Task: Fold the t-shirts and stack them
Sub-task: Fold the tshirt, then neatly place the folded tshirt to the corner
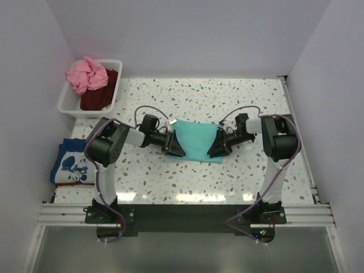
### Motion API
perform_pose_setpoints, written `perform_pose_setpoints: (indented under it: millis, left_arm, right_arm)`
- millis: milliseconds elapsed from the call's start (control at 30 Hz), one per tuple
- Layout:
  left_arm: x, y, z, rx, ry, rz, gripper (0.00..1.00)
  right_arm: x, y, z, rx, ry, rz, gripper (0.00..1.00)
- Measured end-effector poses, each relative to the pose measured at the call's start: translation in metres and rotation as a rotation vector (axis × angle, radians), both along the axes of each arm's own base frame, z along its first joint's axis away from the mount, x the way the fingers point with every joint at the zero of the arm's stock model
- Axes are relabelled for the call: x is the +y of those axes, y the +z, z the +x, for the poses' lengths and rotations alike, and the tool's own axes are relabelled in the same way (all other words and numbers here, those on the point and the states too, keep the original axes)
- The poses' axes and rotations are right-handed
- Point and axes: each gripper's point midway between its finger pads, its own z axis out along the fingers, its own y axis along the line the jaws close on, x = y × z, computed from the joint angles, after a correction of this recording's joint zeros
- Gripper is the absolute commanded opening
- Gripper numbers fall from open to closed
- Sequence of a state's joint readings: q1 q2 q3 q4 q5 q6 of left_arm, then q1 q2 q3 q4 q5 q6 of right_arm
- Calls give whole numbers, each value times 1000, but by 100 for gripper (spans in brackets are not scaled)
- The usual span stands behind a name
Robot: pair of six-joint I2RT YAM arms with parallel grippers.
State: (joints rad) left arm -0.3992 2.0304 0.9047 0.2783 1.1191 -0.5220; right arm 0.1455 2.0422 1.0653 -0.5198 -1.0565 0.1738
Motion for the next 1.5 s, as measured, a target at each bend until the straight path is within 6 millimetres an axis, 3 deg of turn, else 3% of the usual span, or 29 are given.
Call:
perform_pose_setpoints:
  millis: [133,300,433,567,700,833,1000,1200,1500]
  left_arm:
    - [9,0,3,11,20,-15,57]
    - [19,10,-2,-41,34,6,58]
    - [37,40,12,-161,87,27,61]
    - [74,81,48,-302,234,43,63]
    - [118,80,83,-343,388,177,66]
    - [148,62,92,-306,456,330,66]
    - [165,34,83,-216,461,438,66]
    - [168,25,78,-180,459,464,66]
    - [167,16,74,-147,454,461,67]
  right_arm:
    - [-20,0,4,32,-38,13,39]
    - [-32,7,5,-32,9,-49,39]
    - [-33,40,18,-243,77,-126,39]
    - [-8,89,30,-566,170,-215,40]
    - [38,111,32,-818,296,-289,41]
    - [82,93,22,-948,436,-392,41]
    - [123,53,10,-1048,593,-533,42]
    - [158,25,-8,-1122,734,-600,42]
    - [184,18,2,-1179,754,-617,40]
